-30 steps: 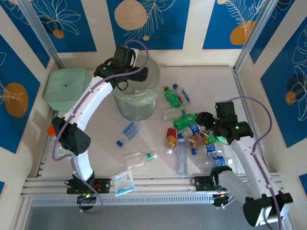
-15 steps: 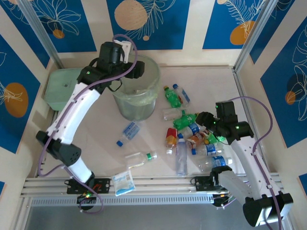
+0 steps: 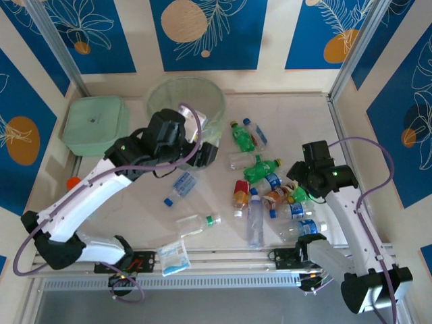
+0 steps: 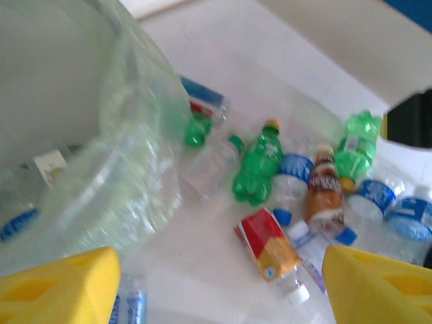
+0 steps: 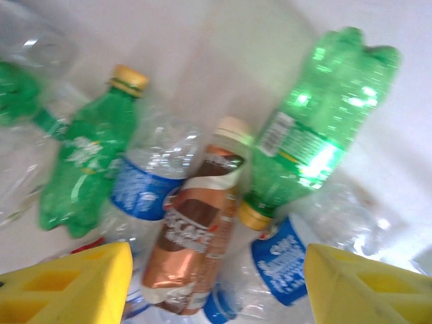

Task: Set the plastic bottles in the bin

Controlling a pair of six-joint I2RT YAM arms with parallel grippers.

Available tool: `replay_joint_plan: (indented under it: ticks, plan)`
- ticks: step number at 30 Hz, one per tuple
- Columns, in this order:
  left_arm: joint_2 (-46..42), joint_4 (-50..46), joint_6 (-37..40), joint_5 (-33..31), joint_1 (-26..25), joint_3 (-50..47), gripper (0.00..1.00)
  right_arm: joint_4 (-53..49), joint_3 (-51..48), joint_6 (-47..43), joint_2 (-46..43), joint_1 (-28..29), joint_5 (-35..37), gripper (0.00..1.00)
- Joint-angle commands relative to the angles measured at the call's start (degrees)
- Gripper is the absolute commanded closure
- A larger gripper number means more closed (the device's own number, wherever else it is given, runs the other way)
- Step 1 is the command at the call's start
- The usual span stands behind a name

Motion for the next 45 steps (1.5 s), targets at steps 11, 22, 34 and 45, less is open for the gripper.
replay_joint_plan:
  ticks: [11, 22, 34, 45]
  plan:
    - [-10.2, 4.6, -6.7, 4.2, -0.9, -19.7, 0.24, 1.3, -6.7, 0.2, -0.1, -16.6, -6.7, 0.30]
    - [-10.3, 6.4, -9.4, 5.3, -0.9, -26.1, 0.27, 11.9, -10.8, -3.9, 7.6, -24.8, -14.6, 0.30]
    - [-10.2, 8.6, -12.0, 4.9, -1.0, -30.3, 0.28, 22.6, -12.5, -5.0, 17.8, -25.1, -16.8, 0.32]
    - [-10.0, 8.8, -12.2, 3.9, -0.9, -30.6, 0.29, 26.1, -11.7, -4.5, 25.4, -25.0, -16.4, 0.37]
